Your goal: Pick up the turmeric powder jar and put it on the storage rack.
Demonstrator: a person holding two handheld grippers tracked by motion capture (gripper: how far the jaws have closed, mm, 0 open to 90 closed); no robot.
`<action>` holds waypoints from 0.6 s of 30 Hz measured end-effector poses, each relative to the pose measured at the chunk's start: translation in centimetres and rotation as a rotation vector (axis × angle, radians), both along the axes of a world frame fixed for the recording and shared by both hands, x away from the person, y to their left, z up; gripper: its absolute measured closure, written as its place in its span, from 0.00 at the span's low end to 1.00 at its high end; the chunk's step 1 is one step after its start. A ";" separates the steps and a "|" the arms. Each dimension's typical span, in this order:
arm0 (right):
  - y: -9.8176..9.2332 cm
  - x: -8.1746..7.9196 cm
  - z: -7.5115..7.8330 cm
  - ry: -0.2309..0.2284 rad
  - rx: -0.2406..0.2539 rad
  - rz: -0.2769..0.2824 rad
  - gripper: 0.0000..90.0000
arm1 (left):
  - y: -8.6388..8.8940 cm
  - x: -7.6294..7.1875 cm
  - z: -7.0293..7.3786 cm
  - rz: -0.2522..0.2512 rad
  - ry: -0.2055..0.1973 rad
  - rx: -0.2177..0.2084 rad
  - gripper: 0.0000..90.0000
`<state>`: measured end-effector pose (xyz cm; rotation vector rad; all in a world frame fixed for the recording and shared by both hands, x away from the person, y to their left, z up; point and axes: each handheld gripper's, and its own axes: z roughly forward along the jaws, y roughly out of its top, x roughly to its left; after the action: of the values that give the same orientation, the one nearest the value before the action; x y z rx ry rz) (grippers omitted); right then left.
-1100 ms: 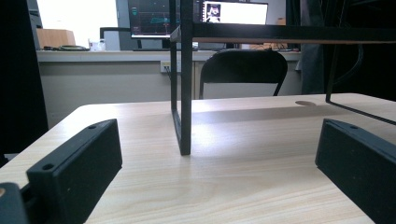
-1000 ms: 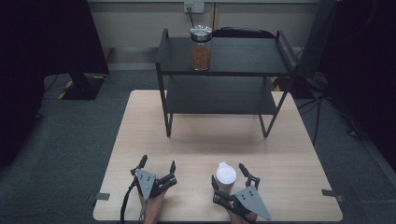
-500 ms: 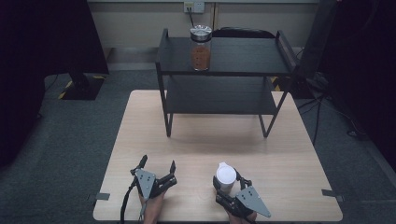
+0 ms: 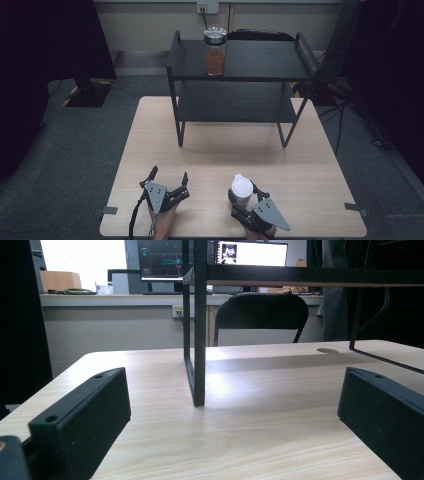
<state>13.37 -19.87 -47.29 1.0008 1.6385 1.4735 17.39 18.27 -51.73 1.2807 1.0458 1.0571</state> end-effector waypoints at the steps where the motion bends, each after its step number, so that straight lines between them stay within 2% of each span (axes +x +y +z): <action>1: -0.1 0.0 0.1 0.004 -0.002 0.003 0.33 | 0.0 0.0 0.0 0.000 0.000 0.000 0.00; 10: -0.5 0.2 0.8 0.019 -0.008 0.022 0.33 | 0.0 0.0 0.0 0.000 0.000 0.000 0.00; 18: -0.9 0.4 1.3 0.009 -0.010 0.046 0.33 | -0.1 0.0 0.0 0.004 0.001 0.000 0.00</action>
<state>13.79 -20.74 -45.98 0.9709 1.6842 1.4914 17.37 18.20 -51.72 1.2795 1.0493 1.0604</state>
